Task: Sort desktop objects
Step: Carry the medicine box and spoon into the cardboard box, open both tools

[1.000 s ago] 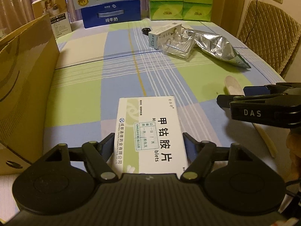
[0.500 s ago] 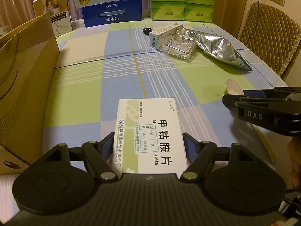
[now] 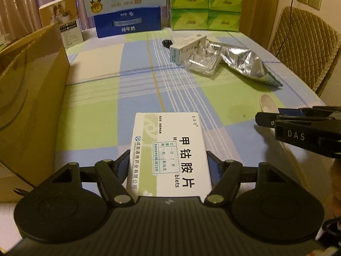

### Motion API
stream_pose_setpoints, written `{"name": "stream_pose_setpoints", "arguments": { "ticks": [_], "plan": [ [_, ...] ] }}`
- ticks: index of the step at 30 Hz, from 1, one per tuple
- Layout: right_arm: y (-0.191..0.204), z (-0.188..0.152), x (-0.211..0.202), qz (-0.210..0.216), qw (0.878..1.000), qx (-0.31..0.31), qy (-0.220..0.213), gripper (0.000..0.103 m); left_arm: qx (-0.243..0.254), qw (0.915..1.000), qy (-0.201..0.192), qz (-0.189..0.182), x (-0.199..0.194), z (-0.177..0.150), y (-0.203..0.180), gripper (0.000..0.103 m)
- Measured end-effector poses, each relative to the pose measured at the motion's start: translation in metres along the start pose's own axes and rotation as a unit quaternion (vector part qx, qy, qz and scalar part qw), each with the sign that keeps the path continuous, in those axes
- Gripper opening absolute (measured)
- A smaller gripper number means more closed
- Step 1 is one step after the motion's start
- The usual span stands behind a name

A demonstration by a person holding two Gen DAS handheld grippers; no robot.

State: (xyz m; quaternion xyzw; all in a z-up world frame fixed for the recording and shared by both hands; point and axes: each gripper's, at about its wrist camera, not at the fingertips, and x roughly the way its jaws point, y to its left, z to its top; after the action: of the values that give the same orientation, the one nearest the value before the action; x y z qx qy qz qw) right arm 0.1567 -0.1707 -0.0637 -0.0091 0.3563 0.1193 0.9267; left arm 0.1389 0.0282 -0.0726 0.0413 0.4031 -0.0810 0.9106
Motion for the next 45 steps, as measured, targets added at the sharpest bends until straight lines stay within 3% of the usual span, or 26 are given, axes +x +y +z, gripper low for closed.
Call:
{"name": "stream_pose_setpoints", "arguments": {
  "ticks": [10,21,34,45],
  "plan": [
    [0.003,0.019,-0.039,0.002,0.999,0.018,-0.032,0.03,-0.004,0.9991,-0.043,-0.008,-0.037,0.025,-0.001,0.067],
    [0.035,0.053,-0.081,0.027,0.996,-0.004,-0.082,0.03,-0.017,0.9963,-0.084,0.003,-0.089,0.041,0.019,0.067],
    [0.135,0.134,-0.102,0.143,0.982,-0.017,-0.12,0.03,-0.044,0.986,-0.129,0.096,-0.159,0.072,0.122,0.067],
    [0.247,0.197,-0.063,0.245,0.965,-0.012,-0.089,0.03,-0.069,0.9786,-0.121,0.152,-0.173,0.075,0.226,0.067]
  ]
}}
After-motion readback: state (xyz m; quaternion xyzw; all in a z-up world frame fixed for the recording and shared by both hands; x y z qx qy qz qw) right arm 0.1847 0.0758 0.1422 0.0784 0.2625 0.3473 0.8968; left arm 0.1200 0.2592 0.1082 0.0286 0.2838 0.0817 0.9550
